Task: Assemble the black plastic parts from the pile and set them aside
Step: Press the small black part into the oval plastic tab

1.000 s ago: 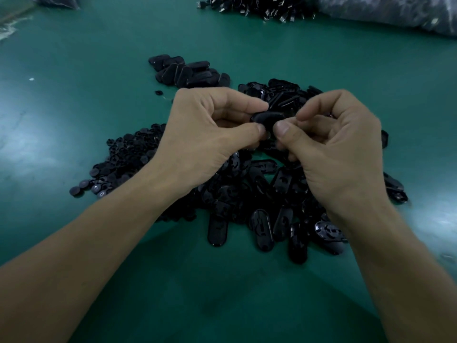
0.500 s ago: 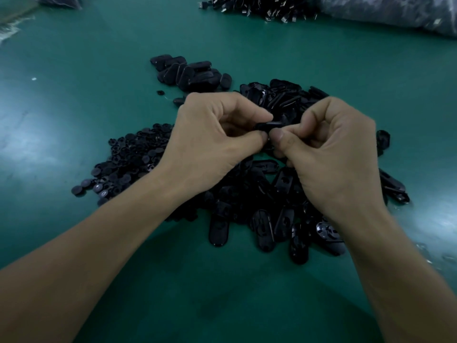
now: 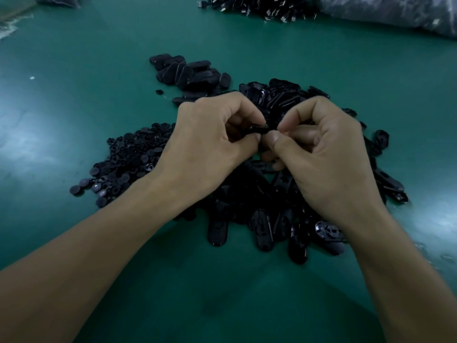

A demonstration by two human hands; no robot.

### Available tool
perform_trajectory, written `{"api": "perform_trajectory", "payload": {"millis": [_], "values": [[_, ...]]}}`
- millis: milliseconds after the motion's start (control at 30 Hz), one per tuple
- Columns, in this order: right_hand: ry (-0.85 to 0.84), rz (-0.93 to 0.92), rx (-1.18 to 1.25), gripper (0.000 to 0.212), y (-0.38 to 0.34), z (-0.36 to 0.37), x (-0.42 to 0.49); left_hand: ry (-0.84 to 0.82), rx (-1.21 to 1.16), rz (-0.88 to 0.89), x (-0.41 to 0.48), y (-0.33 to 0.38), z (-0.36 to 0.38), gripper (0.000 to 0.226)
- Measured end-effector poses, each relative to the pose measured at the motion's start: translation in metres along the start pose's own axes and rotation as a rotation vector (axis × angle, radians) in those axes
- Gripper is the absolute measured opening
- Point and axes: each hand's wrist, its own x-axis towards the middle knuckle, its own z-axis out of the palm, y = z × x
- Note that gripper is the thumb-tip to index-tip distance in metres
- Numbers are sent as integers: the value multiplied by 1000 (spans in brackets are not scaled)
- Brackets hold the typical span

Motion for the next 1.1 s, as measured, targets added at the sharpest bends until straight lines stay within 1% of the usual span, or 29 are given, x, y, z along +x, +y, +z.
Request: {"api": "perform_trajectory", "payload": {"millis": [100,200,300,367,467,800,900,1100], "values": [[44,-48,-71,20,6,-1,2,-27,-72,-65,0,0,1,18],[7,-58,-95,20,10,-4,4,-106,-258,-176,3,0,0,19],[-80,5,87,17,10,-9,6,-157,-451,-266,6,-1,-5,22],[-103,26,165,15,9,-11,6,-189,-512,-294,7,0,-6,23],[-94,41,193,11,6,-12,6,-215,-525,-303,6,0,-5,22],[-112,16,103,15,6,-13,4,-197,-469,-289,6,-2,-6,17],[-96,-4,59,17,8,-11,3,-201,-440,-278,5,-2,-5,16],[-59,-32,54,18,9,-10,3,-190,-444,-266,5,-2,-5,16]]}}
